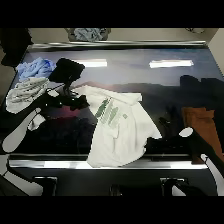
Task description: Fold the shirts.
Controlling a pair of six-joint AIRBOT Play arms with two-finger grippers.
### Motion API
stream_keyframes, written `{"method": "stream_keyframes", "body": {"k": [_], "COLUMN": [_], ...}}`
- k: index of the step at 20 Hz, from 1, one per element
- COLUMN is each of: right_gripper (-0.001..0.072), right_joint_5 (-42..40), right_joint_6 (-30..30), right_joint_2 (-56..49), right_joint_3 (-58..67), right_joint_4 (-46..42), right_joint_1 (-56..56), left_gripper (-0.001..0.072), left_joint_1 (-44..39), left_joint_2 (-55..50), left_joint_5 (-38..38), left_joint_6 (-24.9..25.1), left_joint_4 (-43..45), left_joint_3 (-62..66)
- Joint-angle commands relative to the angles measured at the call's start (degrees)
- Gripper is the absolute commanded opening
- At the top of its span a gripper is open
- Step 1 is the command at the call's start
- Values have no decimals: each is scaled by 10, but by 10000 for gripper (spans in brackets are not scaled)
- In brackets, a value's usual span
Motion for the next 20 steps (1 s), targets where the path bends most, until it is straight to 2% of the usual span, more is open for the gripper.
{"method": "stream_keyframes", "body": {"k": [1, 4, 6, 8, 10, 13, 16, 18, 19, 20], "right_gripper": [41, 41, 42, 42, 42, 43, 43, 47, 159, 430], "right_joint_5": [-22, -48, -141, -266, -328, -280, -192, -178, -177, -171], "right_joint_6": [-28, -16, -2, 10, 41, 45, 28, -14, -26, -43], "right_joint_2": [-7, -7, -9, -24, -63, -144, -195, -192, -183, -170], "right_joint_3": [35, 142, 220, 278, 307, 313, 313, 313, 315, 323], "right_joint_4": [-30, -120, -162, -156, -126, -74, -61, -61, -62, -64], "right_joint_1": [7, 7, 7, 7, 7, 7, 7, 7, 6, 6], "left_gripper": [29, 29, 29, 29, 29, 29, 29, 30, 126, 411], "left_joint_1": [17, 49, 65, 62, 40, -20, -68, -73, -65, -51], "left_joint_2": [16, 37, 40, 40, 40, 40, 40, 44, 44, 45], "left_joint_5": [1, -50, -132, -222, -282, -319, -296, -269, -279, -303], "left_joint_6": [21, 64, 71, 71, 71, 66, 67, 67, 69, 69], "left_joint_4": [0, 3, 5, 17, 17, 16, 16, -2, -27, -49], "left_joint_3": [0, 0, -1, -6, -29, -90, -122, -120, -113, -99]}}
